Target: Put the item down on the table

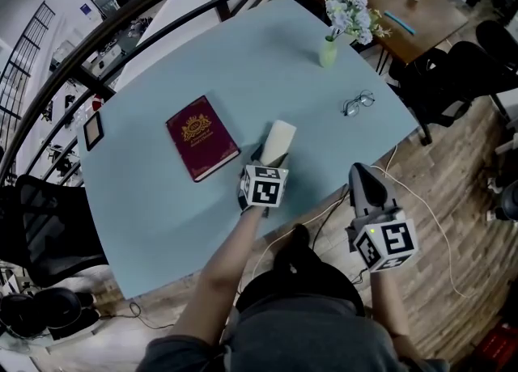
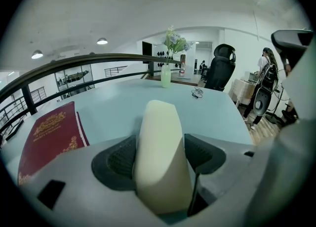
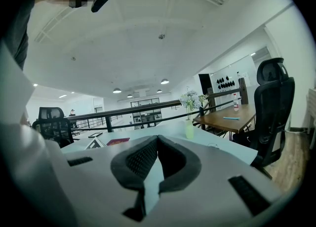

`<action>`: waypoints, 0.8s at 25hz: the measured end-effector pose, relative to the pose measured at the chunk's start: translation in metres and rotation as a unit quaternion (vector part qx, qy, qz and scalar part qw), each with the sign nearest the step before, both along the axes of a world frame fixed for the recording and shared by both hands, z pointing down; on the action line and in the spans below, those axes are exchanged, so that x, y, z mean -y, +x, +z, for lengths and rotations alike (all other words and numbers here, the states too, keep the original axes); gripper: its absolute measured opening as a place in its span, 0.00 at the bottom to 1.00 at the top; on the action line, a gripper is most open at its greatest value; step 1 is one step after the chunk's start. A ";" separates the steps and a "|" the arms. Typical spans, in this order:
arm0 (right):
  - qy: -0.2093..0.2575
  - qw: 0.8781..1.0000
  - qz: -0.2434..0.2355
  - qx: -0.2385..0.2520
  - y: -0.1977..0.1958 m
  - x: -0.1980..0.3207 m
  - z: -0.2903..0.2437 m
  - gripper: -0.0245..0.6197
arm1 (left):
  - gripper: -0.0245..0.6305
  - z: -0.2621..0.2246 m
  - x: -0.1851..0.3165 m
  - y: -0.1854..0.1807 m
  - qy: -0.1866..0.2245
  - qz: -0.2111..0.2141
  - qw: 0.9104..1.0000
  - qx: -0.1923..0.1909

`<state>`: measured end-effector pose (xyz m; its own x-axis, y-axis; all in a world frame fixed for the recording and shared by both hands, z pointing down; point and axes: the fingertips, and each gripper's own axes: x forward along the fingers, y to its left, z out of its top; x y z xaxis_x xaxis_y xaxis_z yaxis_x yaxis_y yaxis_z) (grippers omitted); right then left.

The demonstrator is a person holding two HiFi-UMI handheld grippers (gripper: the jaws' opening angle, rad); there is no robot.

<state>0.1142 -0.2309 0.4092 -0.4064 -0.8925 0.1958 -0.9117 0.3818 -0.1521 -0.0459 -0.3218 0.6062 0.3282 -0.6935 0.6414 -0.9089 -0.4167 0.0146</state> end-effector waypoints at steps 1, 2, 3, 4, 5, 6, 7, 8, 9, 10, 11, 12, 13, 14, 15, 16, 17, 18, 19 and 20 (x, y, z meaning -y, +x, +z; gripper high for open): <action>0.000 1.000 0.000 0.000 0.001 0.000 0.001 0.04 | 0.51 0.002 0.001 0.001 -0.002 0.001 1.000 0.001; -0.001 1.000 0.000 0.000 0.001 0.000 0.001 0.04 | 0.51 0.004 0.001 0.002 -0.005 0.002 1.000 0.003; -0.001 1.000 0.001 -0.001 0.002 0.000 0.001 0.04 | 0.51 0.005 0.001 0.003 -0.007 0.003 1.000 0.006; -0.001 1.000 0.001 -0.001 0.002 -0.001 0.001 0.04 | 0.51 0.006 0.001 0.003 -0.009 0.003 1.000 0.009; -0.001 1.000 0.001 0.000 0.002 -0.001 0.000 0.04 | 0.51 0.007 0.001 0.002 -0.011 0.003 1.000 0.012; -0.001 1.000 0.001 0.000 0.003 -0.001 -0.001 0.04 | 0.51 0.008 0.001 0.002 -0.015 0.002 1.000 0.015; 0.000 1.000 0.001 0.000 0.003 -0.001 -0.002 0.04 | 0.51 0.008 0.001 0.002 -0.019 0.000 1.000 0.016; 0.000 1.000 0.001 0.001 0.004 0.000 -0.002 0.04 | 0.51 0.009 0.002 0.002 -0.023 -0.001 1.000 0.017; 0.000 1.000 0.001 0.001 0.005 0.001 -0.002 0.04 | 0.51 0.009 0.003 0.002 -0.026 -0.002 1.000 0.018; -0.001 1.000 0.000 0.001 0.005 0.002 -0.002 0.04 | 0.51 0.010 0.004 0.002 -0.028 -0.002 0.999 0.017; -0.001 1.000 0.000 0.002 0.005 0.003 -0.002 0.04 | 0.51 0.011 0.004 0.002 -0.030 -0.002 0.999 0.017; -0.001 1.000 -0.001 0.003 0.005 0.003 -0.002 0.04 | 0.51 0.011 0.004 0.002 -0.033 -0.002 0.999 0.015; -0.001 1.000 -0.002 0.004 0.004 0.003 -0.002 0.04 | 0.51 0.012 0.004 0.002 -0.037 -0.001 0.999 0.012; -0.001 1.000 -0.002 0.004 0.002 0.003 -0.002 0.04 | 0.51 0.012 0.004 0.002 -0.042 0.001 0.999 0.009; -0.001 1.000 -0.003 0.005 0.001 0.003 -0.002 0.04 | 0.51 0.012 0.004 0.003 -0.047 0.002 0.999 0.005; -0.001 1.000 -0.004 0.007 0.000 0.003 -0.001 0.04 | 0.51 0.012 0.004 0.004 -0.051 0.003 0.999 0.003; -0.002 1.000 -0.005 0.009 -0.001 0.003 -0.001 0.04 | 0.51 0.012 0.004 0.004 -0.053 0.003 0.999 0.001; -0.003 1.000 -0.006 0.011 -0.002 0.003 -0.001 0.04 | 0.51 0.012 0.005 0.004 -0.054 0.003 0.999 0.001; -0.003 1.000 -0.006 0.012 -0.003 0.003 -0.001 0.04 | 0.51 0.012 0.005 0.004 -0.053 0.003 0.999 0.001; -0.003 1.000 -0.006 0.013 -0.004 0.003 -0.001 0.04 | 0.51 0.012 0.005 0.004 -0.053 0.002 0.999 0.002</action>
<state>0.1101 -0.2339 0.4079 -0.4226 -0.8861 0.1904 -0.9025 0.3923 -0.1776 -0.0422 -0.3264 0.6184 0.3289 -0.6204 0.7120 -0.9071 -0.4172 0.0555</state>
